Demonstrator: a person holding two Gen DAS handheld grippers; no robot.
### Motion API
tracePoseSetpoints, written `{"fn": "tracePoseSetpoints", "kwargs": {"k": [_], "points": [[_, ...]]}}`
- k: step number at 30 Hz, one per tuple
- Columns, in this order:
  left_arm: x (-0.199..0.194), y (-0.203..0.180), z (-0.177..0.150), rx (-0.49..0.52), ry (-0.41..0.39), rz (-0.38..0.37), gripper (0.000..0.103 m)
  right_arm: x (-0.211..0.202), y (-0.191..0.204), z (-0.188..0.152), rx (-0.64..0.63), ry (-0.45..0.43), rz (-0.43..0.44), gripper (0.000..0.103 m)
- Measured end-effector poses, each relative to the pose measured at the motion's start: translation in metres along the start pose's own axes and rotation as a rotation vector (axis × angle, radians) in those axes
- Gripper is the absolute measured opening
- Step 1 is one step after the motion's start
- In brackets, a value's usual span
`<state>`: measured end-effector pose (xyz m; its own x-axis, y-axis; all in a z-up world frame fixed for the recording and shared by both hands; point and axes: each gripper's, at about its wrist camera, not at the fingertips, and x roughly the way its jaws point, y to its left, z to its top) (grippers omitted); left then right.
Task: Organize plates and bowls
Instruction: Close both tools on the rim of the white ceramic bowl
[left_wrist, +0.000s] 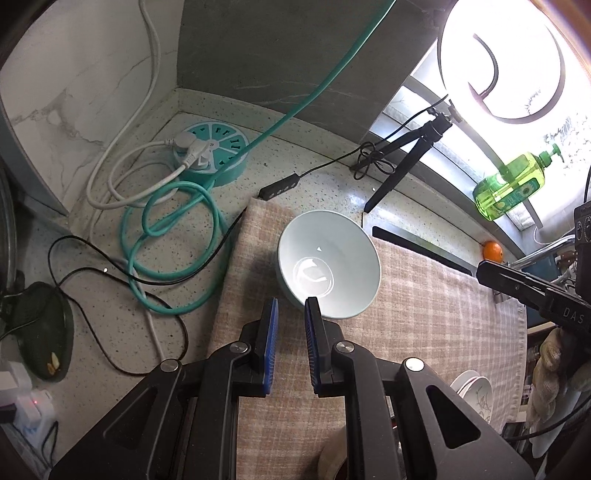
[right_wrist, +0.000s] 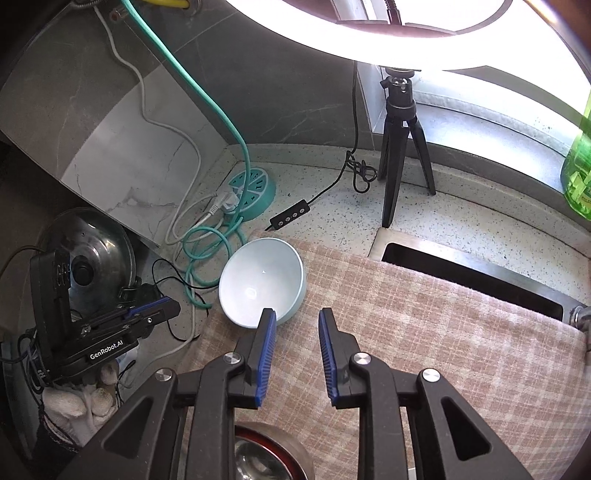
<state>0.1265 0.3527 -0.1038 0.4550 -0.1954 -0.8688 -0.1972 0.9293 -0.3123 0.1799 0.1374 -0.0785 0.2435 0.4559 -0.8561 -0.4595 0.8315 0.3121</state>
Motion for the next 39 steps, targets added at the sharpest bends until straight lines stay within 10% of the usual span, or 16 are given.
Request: {"fn": "tracePoseSetpoints", "kwargs": {"k": [39], "points": [[0.073, 0.018, 0.029, -0.089, 0.086, -0.034, 0.013, 0.121, -0.008, 0.032, 0.078, 0.165, 0.006, 0.017]]}}
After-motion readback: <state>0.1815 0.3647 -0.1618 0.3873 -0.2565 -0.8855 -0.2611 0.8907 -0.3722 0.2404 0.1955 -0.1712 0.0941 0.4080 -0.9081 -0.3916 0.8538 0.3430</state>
